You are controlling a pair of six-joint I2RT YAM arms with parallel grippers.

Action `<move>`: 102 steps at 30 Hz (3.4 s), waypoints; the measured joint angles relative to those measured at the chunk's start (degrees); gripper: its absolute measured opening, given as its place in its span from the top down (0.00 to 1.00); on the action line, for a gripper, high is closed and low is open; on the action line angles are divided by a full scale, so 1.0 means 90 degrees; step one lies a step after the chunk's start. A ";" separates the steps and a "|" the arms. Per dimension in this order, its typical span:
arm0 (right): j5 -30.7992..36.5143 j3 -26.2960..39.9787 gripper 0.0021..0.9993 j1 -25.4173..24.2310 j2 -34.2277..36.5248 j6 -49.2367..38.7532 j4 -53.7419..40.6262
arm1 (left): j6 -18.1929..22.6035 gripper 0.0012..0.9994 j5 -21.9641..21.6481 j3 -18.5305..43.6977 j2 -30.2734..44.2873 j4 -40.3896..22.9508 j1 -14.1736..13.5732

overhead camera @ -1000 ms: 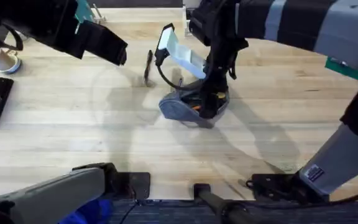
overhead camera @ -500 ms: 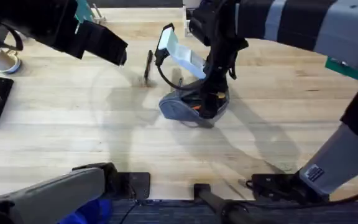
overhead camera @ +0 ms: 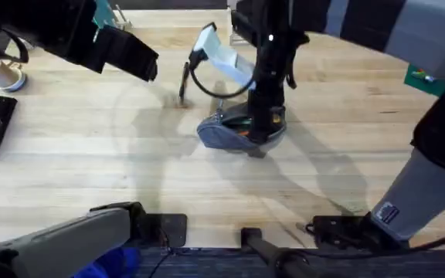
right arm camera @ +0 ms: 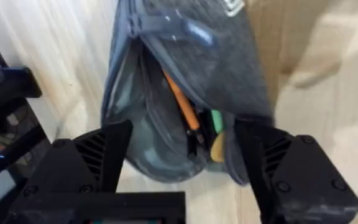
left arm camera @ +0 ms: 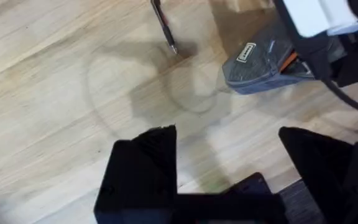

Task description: Unzip the bag, pick up the pens from the table one at a time and place them inside, then zip the bag closed.

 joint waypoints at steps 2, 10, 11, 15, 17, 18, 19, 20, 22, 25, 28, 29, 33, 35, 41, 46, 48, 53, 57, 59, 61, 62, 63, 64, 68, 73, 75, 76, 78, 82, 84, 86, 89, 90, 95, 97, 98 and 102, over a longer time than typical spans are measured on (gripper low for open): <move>0.0081 0.0315 0.00 0.0000 0.0003 0.0107 -0.0295 | 0.0000 0.00 0.0000 0.0000 0.0000 0.0000 0.0000; 0.0436 0.1370 0.00 -0.0005 -0.0082 0.0793 -0.1116 | 0.0000 0.00 0.0001 0.0000 0.0000 0.0000 0.0000; 0.0446 0.1384 0.00 -0.0005 -0.0132 0.0865 -0.1169 | 0.0000 0.00 0.0000 0.0000 0.0000 0.0000 0.0000; 0.0509 0.1391 0.00 -0.0005 -0.0432 0.1164 -0.1396 | 0.0000 0.00 0.0000 0.0000 0.0000 0.0000 0.0000; 0.0561 0.1391 0.00 -0.0005 -0.0613 0.1314 -0.1436 | 0.0000 0.00 0.0002 0.0000 0.0000 0.0000 0.0000; 0.0590 0.1391 0.00 -0.0005 -0.0692 0.1376 -0.1458 | 0.0000 0.00 0.0000 0.0000 -0.0002 0.0000 0.0000; 0.0623 0.1394 0.00 -0.0005 -0.0779 0.1458 -0.1485 | 0.0000 0.00 0.0000 0.0000 0.0000 0.0000 0.0000; 0.0655 0.1391 0.00 -0.0005 -0.0848 0.1523 -0.1504 | 0.0000 0.00 0.0002 0.0000 0.0000 0.0000 0.0000; 0.0715 0.1391 0.00 -0.0005 -0.1008 0.1670 -0.1529 | 0.0000 0.00 0.0000 0.0000 0.0000 0.0000 0.0000; 0.0746 0.1311 0.00 -0.0005 -0.1244 0.1861 -0.1501 | 0.0000 0.00 0.0000 0.0000 0.0000 0.0000 0.0000; 0.0770 0.0886 0.00 -0.0006 -0.1619 0.2050 -0.1348 | 0.0000 0.00 0.0001 0.0000 0.0000 0.0000 0.0000; 0.0774 0.0703 0.00 -0.0009 -0.1756 0.2113 -0.1258 | 0.0000 0.00 0.0001 0.0000 -0.0002 0.0000 0.0000; 0.0792 -0.0171 0.00 -0.0114 -0.2406 0.2375 -0.0794 | -0.0074 0.00 0.0016 0.0000 0.0000 -0.0070 0.0000; 0.0798 -0.0565 0.00 -0.0261 -0.2756 0.2526 -0.0653 | -0.0141 0.00 0.0032 0.0000 0.0000 -0.0119 0.0000; 0.0819 -0.1127 0.00 -0.0900 -0.3619 0.2989 -0.0550 | -0.0511 0.00 0.0039 0.0000 0.0000 -0.0012 0.0000; 0.0842 -0.1134 0.00 -0.1353 -0.4191 0.3342 -0.0511 | -0.1095 0.00 0.0044 0.0000 -0.0002 0.0187 0.0000; 0.0847 -0.1134 0.00 -0.1515 -0.4443 0.3469 -0.0511 | -0.1297 0.00 0.0019 0.0000 0.0000 0.0272 -0.0002; 0.1042 -0.1134 0.00 -0.1798 -0.5014 0.3804 -0.0585 | -0.1829 0.00 -0.0472 0.0000 0.0045 0.0455 -0.0263; 0.1416 -0.1134 0.00 -0.1853 -0.5436 0.4134 -0.0775 | -0.2231 0.00 -0.0944 0.0000 0.0308 0.0814 -0.0740; 0.1553 -0.1134 0.00 -0.1853 -0.5656 0.4267 -0.0856 | -0.2444 0.00 -0.1168 0.0000 0.0536 0.1084 -0.0946; 0.1640 -0.1134 0.00 -0.1853 -0.5874 0.4395 -0.0908 | -0.2618 0.00 -0.1335 0.0000 0.0779 0.1334 -0.1086; 0.1683 -0.1134 0.00 -0.1853 -0.5983 0.4470 -0.0926 | -0.2698 0.00 -0.1388 0.0000 0.0903 0.1437 -0.1126; 0.1735 -0.1134 0.00 -0.1853 -0.6078 0.4546 -0.0952 | -0.2776 0.00 -0.1445 0.0000 0.1039 0.1532 -0.1156; 0.1798 -0.1134 0.00 -0.1853 -0.6174 0.4636 -0.1000 | -0.2843 0.00 -0.1474 0.0000 0.1149 0.1595 -0.1163; 0.2121 -0.1183 0.00 -0.1853 -0.6533 0.5009 -0.1235 | -0.3030 0.00 -0.1580 0.0000 0.1644 0.1832 -0.1163; 0.2328 -0.1458 0.00 -0.1853 -0.7028 0.5243 -0.1249 | -0.3101 0.00 -0.1632 0.0000 0.2309 0.2247 -0.1163; 0.2371 -0.1603 0.00 -0.1853 -0.7196 0.5303 -0.1252 | -0.3118 0.00 -0.1637 0.0000 0.2582 0.2416 -0.1163; 0.2387 -0.1675 0.00 -0.1853 -0.7261 0.5325 -0.1252 | -0.3134 0.00 -0.1637 0.0000 0.2719 0.2510 -0.1163; 0.2398 -0.1811 0.00 -0.1853 -0.7362 0.5363 -0.1250 | -0.3139 0.00 -0.1637 0.0000 0.2949 0.2647 -0.1163; 0.2412 -0.1964 0.00 -0.1853 -0.7426 0.5411 -0.1250 | -0.3143 0.00 -0.1643 0.0000 0.3363 0.2818 -0.1169; 0.2418 -0.1977 0.00 -0.1853 -0.7423 0.5431 -0.1235 | -0.3147 0.00 -0.1700 0.0000 0.3538 0.2900 -0.1195; 0.2458 -0.1977 0.00 -0.1853 -0.7423 0.5446 -0.1237 | -0.3193 0.00 -0.1826 0.0000 0.3711 0.2985 -0.1258; 0.2528 -0.1980 0.00 -0.1853 -0.7423 0.5453 -0.1235 | -0.3323 0.00 -0.2019 0.0000 0.3975 0.3103 -0.1428; 0.2534 -0.1980 0.00 -0.1853 -0.7423 0.5455 -0.1235 | -0.3364 0.00 -0.2056 0.0000 0.4050 0.3134 -0.1485; 0.2562 -0.1980 0.00 -0.1853 -0.7423 0.5453 -0.1237 | -0.3600 0.01 -0.2127 0.0000 0.4482 0.3309 -0.1716; 0.2574 -0.1980 0.00 -0.1853 -0.7423 0.5453 -0.1237 | -0.3661 0.00 -0.2101 0.0000 0.4656 0.3376 -0.1734; 0.2577 -0.1980 0.00 -0.1853 -0.7423 0.5453 -0.1237 | -0.3681 0.00 -0.2086 0.0000 0.4730 0.3408 -0.1730; 0.2577 -0.1980 0.00 -0.1853 -0.7423 0.5453 -0.1237 | -0.3730 0.01 -0.2059 0.0000 0.4908 0.3550 -0.1715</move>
